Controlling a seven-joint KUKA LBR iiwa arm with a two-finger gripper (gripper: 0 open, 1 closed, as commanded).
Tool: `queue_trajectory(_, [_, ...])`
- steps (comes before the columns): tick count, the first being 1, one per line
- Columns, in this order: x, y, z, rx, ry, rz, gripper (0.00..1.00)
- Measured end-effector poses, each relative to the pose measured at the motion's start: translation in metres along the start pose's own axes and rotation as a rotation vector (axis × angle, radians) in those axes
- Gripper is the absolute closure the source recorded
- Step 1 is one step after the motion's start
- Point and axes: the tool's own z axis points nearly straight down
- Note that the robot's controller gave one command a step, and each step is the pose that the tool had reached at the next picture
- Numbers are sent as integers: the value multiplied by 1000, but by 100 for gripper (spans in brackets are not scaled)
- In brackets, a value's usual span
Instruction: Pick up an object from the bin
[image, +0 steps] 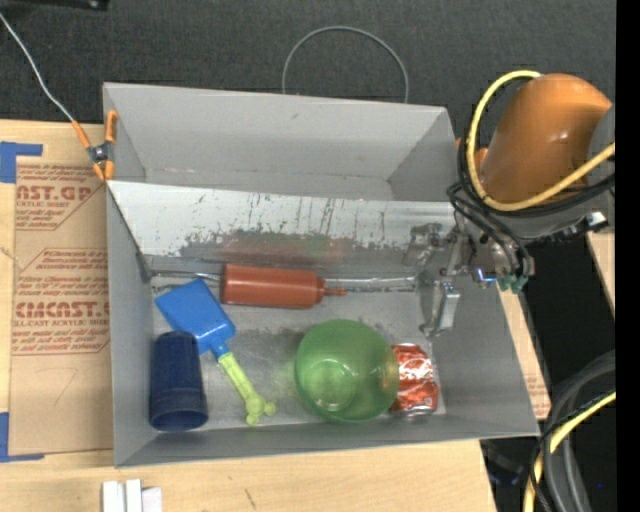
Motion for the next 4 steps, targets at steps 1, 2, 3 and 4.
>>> queue_trajectory(1, [-1,0,-5,1,-8,-1,0])
queue_trajectory(2, [-1,0,-4,1,-9,-3,0])
queue_trajectory(3, [10,-39,26,3,-11,-309,0])
queue_trajectory(4, [22,-10,97,2,-15,-306,0])
